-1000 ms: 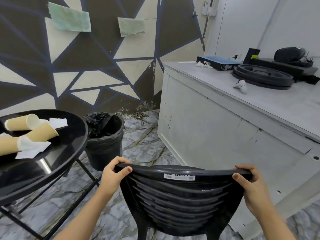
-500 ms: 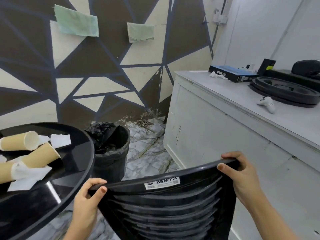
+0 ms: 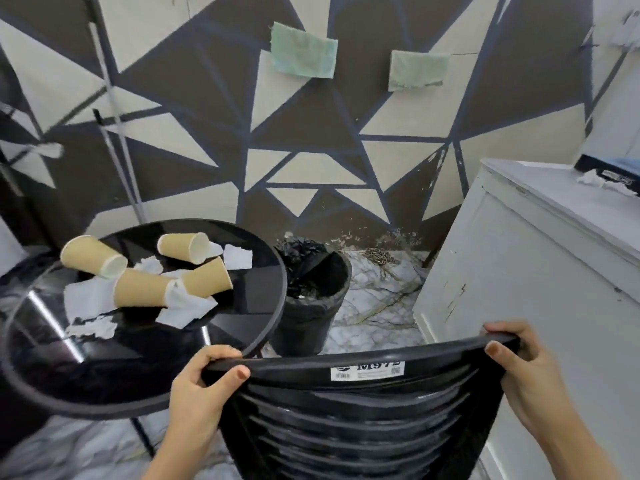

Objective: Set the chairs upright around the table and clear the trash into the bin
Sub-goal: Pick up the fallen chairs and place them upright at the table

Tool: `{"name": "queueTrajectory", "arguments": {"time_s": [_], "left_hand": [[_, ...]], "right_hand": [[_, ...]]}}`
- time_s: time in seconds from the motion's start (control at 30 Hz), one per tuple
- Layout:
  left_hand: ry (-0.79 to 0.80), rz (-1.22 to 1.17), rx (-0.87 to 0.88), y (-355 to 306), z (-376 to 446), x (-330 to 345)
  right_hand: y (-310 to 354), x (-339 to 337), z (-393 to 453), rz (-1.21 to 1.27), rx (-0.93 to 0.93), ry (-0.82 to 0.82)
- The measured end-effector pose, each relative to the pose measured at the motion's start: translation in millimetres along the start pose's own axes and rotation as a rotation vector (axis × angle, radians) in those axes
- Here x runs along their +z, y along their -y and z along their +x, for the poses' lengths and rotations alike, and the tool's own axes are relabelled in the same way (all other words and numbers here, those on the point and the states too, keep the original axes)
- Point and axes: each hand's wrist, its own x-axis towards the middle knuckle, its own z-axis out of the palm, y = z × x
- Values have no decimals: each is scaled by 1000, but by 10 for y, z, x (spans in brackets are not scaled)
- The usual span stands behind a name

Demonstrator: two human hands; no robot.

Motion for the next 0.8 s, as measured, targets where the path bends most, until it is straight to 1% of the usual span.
{"name": "queueTrajectory", "arguments": {"time_s": [0.1,0.27,0.4,0.53,0.63,0.67,0.7,0.73,0.8], "left_hand": [[-96,-9,36,-55,-153,43],[-251,77,47,-58,-385,154],[-398,142,78,-60,-623,336],[-530,190,63,2,-936,451],[-589,216,83,93,-1169,618],[-606,225,89,123,-1226,688],[-615,220,91,151,-1267,760],[-609,210,87,175,-1299,832],[-577,180,69,224,-1322,981]], "right_hand": [[-57,43,264,83,20,149],[-211,36,668,116,34,297],[-350,26,913,167,100,445],[-582,10,1060,188,159,577],[-679,-74,1218,103,125,675],[-699,-94,1281,95,125,696],[-713,-119,1344,139,125,730],[-741,-158,1393,186,105,751],[-846,-269,1507,166,114,777]]}}
